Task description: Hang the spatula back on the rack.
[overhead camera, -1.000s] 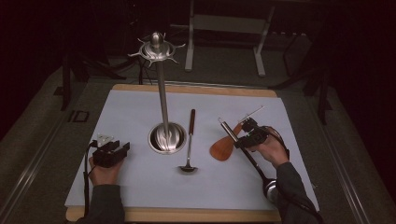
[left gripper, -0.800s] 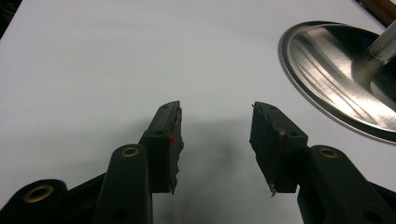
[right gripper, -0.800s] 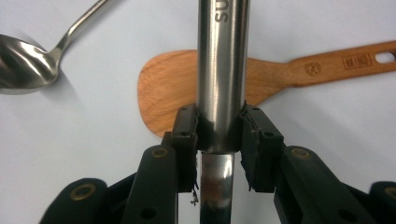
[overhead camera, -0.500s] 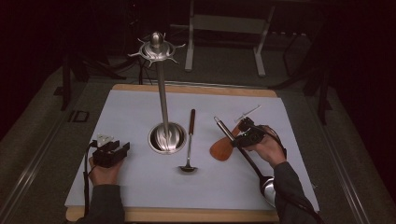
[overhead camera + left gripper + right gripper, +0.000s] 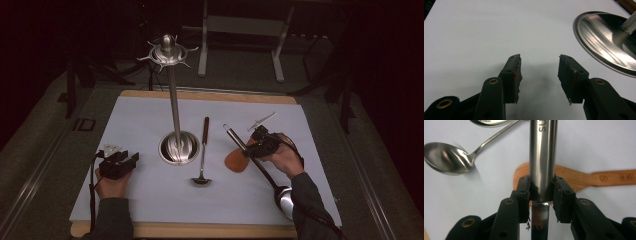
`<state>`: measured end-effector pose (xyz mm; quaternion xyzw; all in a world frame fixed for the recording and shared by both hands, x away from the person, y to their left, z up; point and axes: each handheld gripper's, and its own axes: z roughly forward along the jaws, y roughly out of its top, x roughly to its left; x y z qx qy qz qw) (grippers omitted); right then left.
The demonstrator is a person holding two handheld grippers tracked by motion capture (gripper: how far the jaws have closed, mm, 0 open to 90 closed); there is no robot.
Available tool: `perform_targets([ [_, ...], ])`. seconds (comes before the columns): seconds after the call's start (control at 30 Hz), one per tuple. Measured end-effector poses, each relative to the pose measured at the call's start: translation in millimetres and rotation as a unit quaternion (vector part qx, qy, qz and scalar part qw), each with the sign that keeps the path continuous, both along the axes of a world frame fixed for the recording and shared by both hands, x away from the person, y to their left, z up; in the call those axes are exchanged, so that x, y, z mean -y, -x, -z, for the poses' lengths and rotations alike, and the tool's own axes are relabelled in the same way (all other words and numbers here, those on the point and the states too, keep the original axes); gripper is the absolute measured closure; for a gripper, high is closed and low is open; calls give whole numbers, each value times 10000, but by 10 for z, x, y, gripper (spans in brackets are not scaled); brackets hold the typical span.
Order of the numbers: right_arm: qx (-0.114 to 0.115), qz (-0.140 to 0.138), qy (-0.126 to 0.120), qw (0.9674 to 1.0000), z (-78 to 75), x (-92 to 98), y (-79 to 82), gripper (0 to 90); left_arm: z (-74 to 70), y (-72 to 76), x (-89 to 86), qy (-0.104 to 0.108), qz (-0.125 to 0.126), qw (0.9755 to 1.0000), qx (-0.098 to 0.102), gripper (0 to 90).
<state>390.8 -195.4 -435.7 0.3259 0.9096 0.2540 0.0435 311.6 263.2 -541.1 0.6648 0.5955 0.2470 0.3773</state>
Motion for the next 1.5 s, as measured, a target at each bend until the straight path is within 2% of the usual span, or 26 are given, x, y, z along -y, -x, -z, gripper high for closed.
perform_targets([
  [0.27,100,-152,-189,9997,-66,-60,11,692,1,0,-1,12,5,10000,7,533],
  [0.8,271,-506,-389,9976,-117,-218,36,692,1,1,-4,19,13,10000,8,533],
  [1.5,519,-723,-646,9939,-276,-342,55,692,1,1,-10,47,-1,10000,15,533],
])
